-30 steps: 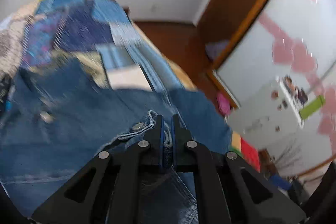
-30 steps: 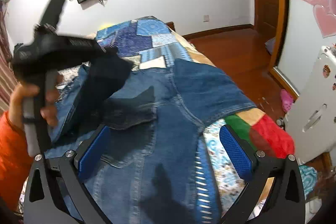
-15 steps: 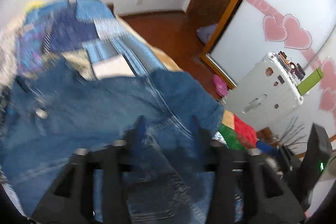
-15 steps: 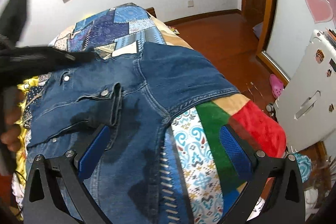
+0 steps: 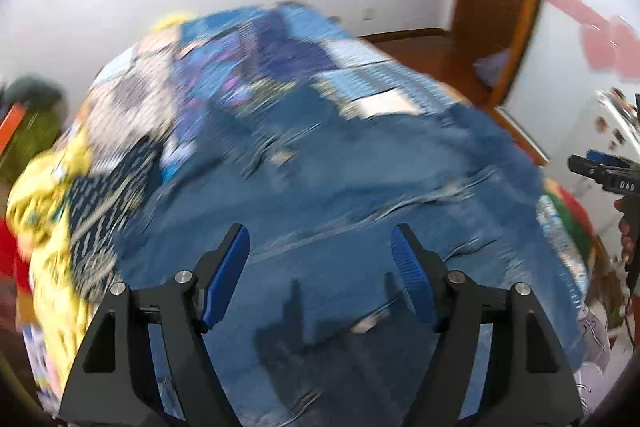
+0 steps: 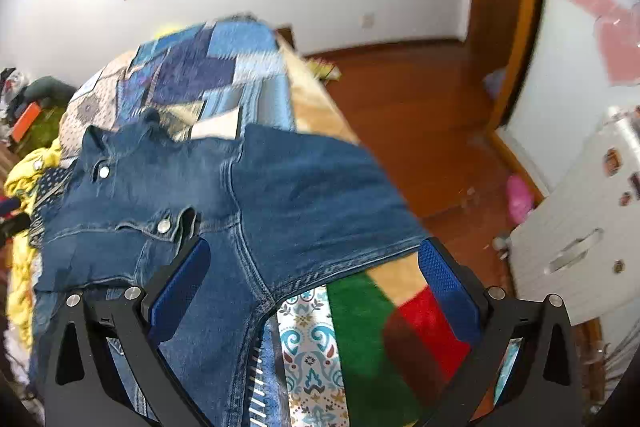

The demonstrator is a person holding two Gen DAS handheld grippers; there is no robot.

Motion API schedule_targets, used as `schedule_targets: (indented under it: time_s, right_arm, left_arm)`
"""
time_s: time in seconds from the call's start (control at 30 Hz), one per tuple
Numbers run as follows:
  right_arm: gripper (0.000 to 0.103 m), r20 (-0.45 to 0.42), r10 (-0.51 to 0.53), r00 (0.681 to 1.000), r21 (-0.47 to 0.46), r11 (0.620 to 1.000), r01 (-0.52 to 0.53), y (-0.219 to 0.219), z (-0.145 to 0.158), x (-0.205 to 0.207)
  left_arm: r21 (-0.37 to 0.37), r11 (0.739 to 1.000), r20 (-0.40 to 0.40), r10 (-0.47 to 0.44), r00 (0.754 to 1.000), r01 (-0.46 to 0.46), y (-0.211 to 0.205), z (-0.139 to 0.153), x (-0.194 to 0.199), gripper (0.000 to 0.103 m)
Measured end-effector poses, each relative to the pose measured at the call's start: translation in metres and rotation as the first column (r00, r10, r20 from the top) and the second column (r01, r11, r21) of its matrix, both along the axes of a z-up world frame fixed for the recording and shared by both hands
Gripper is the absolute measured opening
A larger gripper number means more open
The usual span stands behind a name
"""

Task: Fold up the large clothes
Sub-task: 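Grasp the jacket's other sleeve with the right gripper and lift it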

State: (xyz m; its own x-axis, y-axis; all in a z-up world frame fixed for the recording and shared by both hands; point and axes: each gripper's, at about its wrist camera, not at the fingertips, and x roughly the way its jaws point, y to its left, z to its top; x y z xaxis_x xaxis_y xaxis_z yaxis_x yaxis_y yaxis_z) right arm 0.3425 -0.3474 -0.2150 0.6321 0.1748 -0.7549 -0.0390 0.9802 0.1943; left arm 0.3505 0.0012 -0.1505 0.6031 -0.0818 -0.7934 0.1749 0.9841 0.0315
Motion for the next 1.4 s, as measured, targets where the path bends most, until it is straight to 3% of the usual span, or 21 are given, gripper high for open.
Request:
schedule_targets:
  time_s: [0.17, 0.27, 0.43, 0.6, 0.67, 0.73, 0.77, 0.83, 0.87, 0.9, 1.0, 1.1, 1.23, 1.4]
  right_arm:
    - [0.103, -0.208, 0.006, 0.978, 0.149, 0.989, 0.025, -0.015, -0.052, 0.03]
    - [0.103, -0.319, 0.006, 0.948, 0.294, 0.951, 0.093, -0.03, -0.083, 0.042]
    - [0.103, -0.342, -0.029, 0.939, 0.419, 0.89, 0.18, -0.053, -0.096, 0.05]
    - [0.102, -0.349, -0.079, 0.934, 0.465, 0.851, 0.245, -0.064, -0.104, 0.062]
    - [0.091, -0.341, -0.118, 0.933, 0.461, 0.844, 0.275, -0.068, -0.106, 0.065]
    - [0.069, -0.338, -0.172, 0.925, 0.444, 0.838, 0.318, -0.075, -0.109, 0.067]
    - [0.064, -0.342, -0.191, 0.92, 0.447, 0.828, 0.338, -0.078, -0.111, 0.067]
    - [0.038, -0.346, -0.237, 0.908, 0.468, 0.795, 0.386, -0.087, -0.116, 0.065]
    - [0.031, -0.347, -0.258, 0.901, 0.473, 0.782, 0.406, -0.09, -0.117, 0.062]
    - [0.021, -0.341, -0.269, 0.901, 0.466, 0.784, 0.41, -0.091, -0.116, 0.06]
    - [0.011, -0.279, -0.267, 0.922, 0.453, 0.81, 0.372, -0.088, -0.099, 0.052]
    - [0.009, -0.205, -0.256, 0.945, 0.427, 0.845, 0.321, -0.081, -0.074, 0.044]
    - [0.007, -0.13, -0.236, 0.963, 0.447, 0.853, 0.27, -0.079, -0.044, 0.044]
    - [0.007, 0.046, -0.152, 0.987, 0.409, 0.904, 0.121, -0.042, 0.019, 0.038]
  left_arm:
    - [-0.085, 0.987, -0.064, 0.128, 0.99, -0.134, 0.055, -0.024, -0.016, 0.074]
    - [-0.081, 0.981, -0.12, 0.167, 0.979, -0.177, 0.073, -0.041, -0.018, 0.075]
    - [-0.108, 0.965, -0.153, 0.223, 0.963, -0.24, 0.093, -0.054, -0.021, 0.075]
    - [-0.151, 0.951, -0.148, 0.247, 0.958, -0.268, 0.097, -0.055, -0.028, 0.075]
    - [-0.148, 0.951, -0.15, 0.25, 0.957, -0.272, 0.096, -0.057, -0.031, 0.075]
    - [-0.136, 0.952, -0.152, 0.252, 0.956, -0.273, 0.095, -0.059, -0.034, 0.075]
    - [-0.13, 0.953, -0.153, 0.254, 0.955, -0.274, 0.095, -0.06, -0.037, 0.075]
    - [-0.123, 0.952, -0.156, 0.26, 0.953, -0.28, 0.096, -0.062, -0.04, 0.075]
    - [-0.121, 0.951, -0.156, 0.265, 0.952, -0.284, 0.097, -0.063, -0.042, 0.075]
    - [-0.125, 0.949, -0.157, 0.269, 0.95, -0.289, 0.098, -0.063, -0.045, 0.075]
    - [-0.136, 0.944, -0.16, 0.278, 0.947, -0.3, 0.102, -0.064, -0.05, 0.075]
    - [-0.137, 0.941, -0.163, 0.287, 0.944, -0.31, 0.104, -0.065, -0.053, 0.075]
    - [-0.158, 0.938, -0.15, 0.285, 0.947, -0.308, 0.104, -0.062, -0.06, 0.075]
    - [-0.139, 0.947, -0.108, 0.277, 0.955, -0.291, 0.104, -0.052, -0.072, 0.075]
